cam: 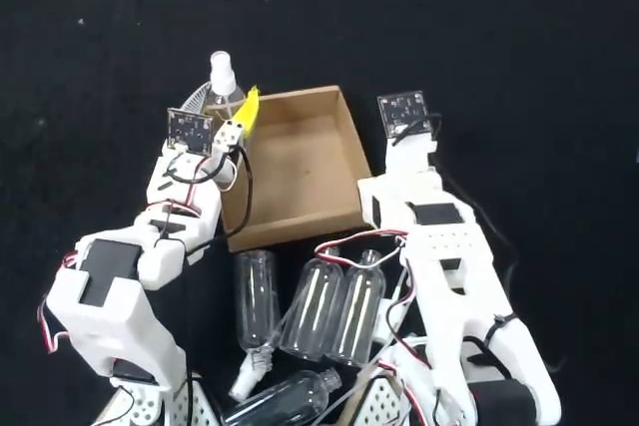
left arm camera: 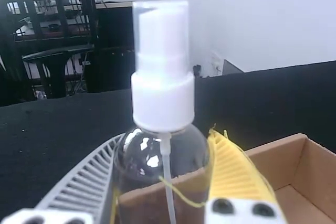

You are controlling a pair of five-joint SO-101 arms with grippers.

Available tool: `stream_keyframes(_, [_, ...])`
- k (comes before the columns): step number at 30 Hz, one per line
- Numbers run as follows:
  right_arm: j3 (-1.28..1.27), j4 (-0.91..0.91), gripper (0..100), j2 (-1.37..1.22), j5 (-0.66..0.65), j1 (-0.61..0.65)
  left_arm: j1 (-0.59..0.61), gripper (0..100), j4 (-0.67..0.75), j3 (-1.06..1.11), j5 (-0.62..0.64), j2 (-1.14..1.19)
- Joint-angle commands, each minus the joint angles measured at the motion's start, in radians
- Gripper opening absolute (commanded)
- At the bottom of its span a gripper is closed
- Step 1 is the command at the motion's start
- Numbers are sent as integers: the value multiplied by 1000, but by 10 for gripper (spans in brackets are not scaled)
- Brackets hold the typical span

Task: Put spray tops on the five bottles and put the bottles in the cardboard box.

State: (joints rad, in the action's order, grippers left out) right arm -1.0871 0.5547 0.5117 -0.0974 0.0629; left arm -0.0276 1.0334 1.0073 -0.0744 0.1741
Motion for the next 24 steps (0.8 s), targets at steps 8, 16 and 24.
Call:
stream_keyframes(8, [2,-15,130,33,-8,-29,2,30,23,-39,-9,-6])
stream_keyframes(16, [2,-15,130,33,-8,-29,-1,30,28,-2,-9,-6])
stream_keyframes(24, [2,-15,130,33,-8,-29,-8,121,21,1,-9,-3])
